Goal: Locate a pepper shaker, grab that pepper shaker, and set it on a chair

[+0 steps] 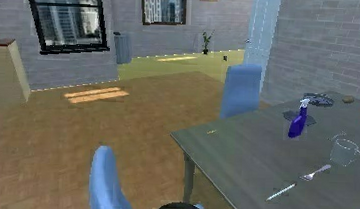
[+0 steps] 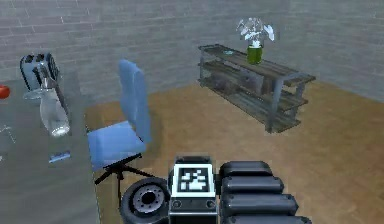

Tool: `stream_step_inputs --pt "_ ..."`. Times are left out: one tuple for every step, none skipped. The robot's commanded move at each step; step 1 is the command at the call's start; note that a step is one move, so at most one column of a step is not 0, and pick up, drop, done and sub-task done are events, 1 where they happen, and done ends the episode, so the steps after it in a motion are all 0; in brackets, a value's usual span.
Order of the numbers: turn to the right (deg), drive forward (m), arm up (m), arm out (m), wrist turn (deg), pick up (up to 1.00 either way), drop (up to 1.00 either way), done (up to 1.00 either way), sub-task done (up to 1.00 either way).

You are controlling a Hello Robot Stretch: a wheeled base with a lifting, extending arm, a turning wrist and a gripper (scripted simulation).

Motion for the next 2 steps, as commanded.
stream_step_inputs --pt "24.0 0.0 0.0 0.0 0.0 0.0 0.0 0.0 0.0" --pt "-45.0 0.0 0.0 0.0 0.0 0.0 0.0 0.0 0.0"
